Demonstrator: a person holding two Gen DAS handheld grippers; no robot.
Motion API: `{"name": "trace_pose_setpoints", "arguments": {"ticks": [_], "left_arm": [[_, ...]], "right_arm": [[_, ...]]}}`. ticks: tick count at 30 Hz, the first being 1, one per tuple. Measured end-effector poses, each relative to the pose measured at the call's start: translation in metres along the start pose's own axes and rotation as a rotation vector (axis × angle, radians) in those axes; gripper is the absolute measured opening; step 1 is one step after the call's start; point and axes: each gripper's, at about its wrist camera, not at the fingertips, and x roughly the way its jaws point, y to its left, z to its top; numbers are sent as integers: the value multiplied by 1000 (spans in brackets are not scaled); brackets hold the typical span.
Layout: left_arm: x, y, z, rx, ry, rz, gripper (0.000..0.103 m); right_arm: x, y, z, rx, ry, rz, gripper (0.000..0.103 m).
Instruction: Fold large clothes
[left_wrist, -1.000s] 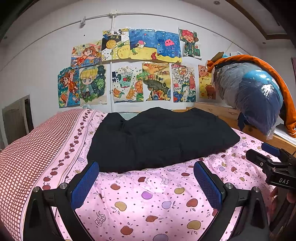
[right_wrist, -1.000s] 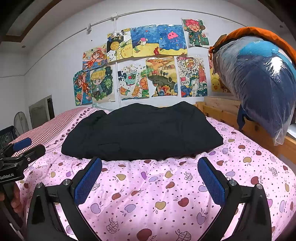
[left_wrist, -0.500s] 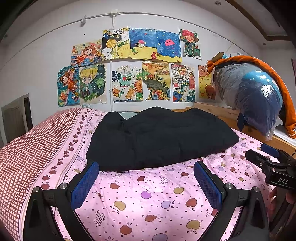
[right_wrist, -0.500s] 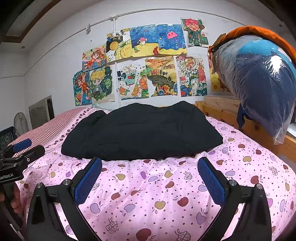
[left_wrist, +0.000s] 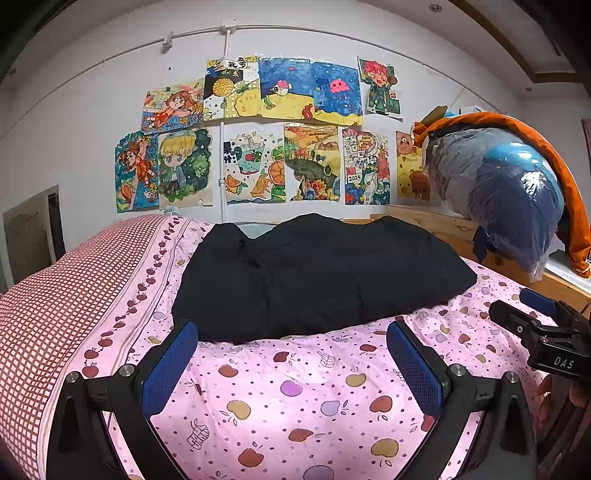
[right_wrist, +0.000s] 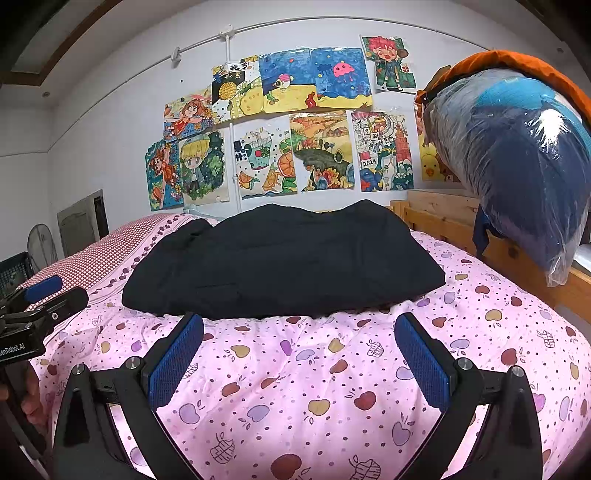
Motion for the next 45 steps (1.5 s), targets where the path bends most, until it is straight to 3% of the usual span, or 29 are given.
{"name": "trace_pose_setpoints", "arguments": {"ticks": [27, 38, 45], "left_arm": [[0, -2, 0, -3, 0, 3, 103], [4, -10, -2, -43, 19, -28, 103], [8, -19, -8, -15, 42, 23, 103]], "right_arm": [[2, -1, -5, 7, 6, 2, 102], [1, 0, -4, 9, 6, 1, 101], [2, 1, -6, 7, 7, 0, 102]]}}
